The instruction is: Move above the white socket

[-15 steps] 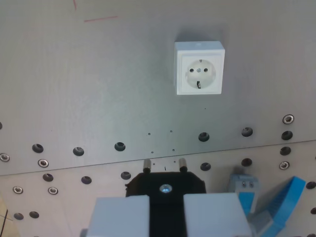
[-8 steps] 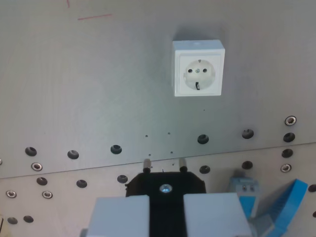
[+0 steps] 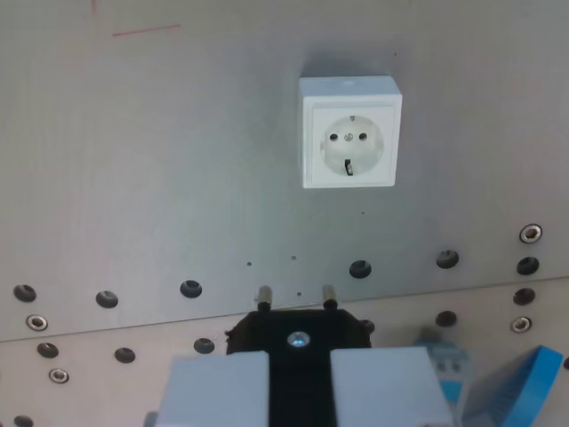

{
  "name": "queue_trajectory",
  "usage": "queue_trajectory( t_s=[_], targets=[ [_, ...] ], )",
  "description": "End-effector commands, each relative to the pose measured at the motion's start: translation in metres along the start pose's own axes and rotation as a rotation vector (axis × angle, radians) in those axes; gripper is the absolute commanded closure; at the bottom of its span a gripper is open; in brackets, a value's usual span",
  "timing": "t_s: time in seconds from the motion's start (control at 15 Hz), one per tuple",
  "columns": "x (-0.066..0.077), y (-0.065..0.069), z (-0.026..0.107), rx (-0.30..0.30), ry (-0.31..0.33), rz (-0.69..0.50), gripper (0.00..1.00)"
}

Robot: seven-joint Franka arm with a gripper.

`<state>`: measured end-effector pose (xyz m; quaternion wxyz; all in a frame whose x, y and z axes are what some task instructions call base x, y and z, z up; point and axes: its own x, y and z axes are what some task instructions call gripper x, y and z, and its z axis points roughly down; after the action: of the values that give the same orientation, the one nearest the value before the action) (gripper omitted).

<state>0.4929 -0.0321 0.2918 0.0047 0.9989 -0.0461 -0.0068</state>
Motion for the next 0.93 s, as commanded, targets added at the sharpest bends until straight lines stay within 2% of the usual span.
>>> queue_trajectory(
  t_s=[0.07, 0.93],
  targets=[
    [-0.003, 0.007, 0.016, -0.005, 0.099, -0.023, 1.0],
    [-0.014, 0.023, 0.082, -0.021, 0.111, -0.03, 1.0]
  ],
)
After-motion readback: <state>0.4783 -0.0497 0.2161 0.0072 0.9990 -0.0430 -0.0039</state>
